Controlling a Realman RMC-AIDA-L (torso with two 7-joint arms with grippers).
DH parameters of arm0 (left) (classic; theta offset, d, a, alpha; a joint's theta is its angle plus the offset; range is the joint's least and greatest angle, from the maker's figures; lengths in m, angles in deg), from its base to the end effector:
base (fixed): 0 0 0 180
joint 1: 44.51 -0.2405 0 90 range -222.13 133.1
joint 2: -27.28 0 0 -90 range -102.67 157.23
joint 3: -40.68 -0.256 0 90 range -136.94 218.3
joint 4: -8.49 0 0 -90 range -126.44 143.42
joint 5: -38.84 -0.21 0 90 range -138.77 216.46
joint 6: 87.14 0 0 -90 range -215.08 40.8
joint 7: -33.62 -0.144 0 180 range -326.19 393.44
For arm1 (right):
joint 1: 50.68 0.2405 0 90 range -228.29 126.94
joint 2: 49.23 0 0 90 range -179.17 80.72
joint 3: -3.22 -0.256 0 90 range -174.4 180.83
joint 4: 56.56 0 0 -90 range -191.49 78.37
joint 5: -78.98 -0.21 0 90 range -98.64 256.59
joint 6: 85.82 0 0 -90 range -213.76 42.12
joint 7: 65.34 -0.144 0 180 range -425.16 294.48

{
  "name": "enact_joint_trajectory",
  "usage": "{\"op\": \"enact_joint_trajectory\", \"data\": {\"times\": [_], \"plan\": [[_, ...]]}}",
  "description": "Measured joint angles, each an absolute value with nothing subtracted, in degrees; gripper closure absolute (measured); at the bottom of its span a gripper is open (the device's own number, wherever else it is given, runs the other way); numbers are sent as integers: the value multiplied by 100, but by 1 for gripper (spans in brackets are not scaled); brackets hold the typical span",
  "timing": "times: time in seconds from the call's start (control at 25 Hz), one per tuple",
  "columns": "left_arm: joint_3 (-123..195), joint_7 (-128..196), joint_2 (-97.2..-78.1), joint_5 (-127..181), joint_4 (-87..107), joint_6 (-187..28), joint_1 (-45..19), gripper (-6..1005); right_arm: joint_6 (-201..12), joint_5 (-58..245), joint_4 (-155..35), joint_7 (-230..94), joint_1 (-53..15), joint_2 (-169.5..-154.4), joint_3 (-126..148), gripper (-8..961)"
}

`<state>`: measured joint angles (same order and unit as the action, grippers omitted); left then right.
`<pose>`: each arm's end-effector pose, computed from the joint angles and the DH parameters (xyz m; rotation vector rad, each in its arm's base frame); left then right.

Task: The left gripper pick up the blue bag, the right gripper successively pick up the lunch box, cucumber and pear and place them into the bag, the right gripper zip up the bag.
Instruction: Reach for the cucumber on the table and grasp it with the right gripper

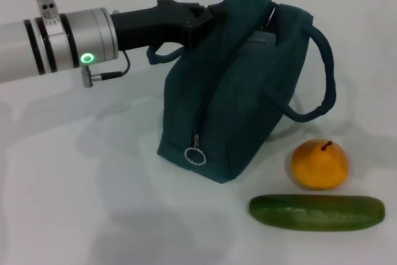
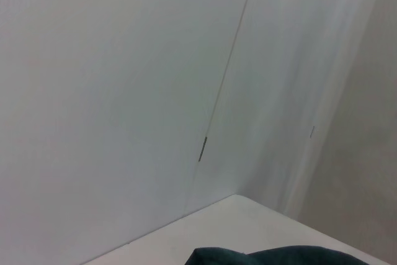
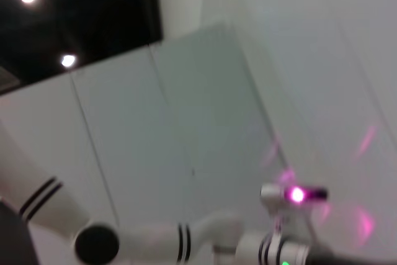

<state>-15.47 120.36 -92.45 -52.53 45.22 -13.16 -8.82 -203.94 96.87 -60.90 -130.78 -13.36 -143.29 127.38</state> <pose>-0.1937 0.3840 -0.0155 -2.5731 -0.6798 -0.9232 0.2497 0.2994 0.1073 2.7543 -0.4043 -1.3124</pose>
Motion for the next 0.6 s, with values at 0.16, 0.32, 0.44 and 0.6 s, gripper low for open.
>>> {"op": "enact_joint_trajectory", "data": {"times": [0.16, 0.32, 0.44, 0.6], "plan": [[-1548, 12025, -9248, -5252, 4443, -1381, -877, 963, -20392, 10081, -5969, -13135, -1208, -14314, 12797, 298], [-1549, 12019, -9253, -5250, 4380, -1403, -833, 963, -20114, 10632, -5964, -13277, -959, -14419, 12808, 298], [-1548, 12021, -9253, -5242, 4376, -1406, -829, 963, -19774, 10811, -5963, -13462, -820, -14483, 12793, 297], [-1547, 12025, -9252, -5231, 4374, -1406, -822, 963, -19506, 10784, -5983, -13541, -727, -14501, 12613, 297]]}}
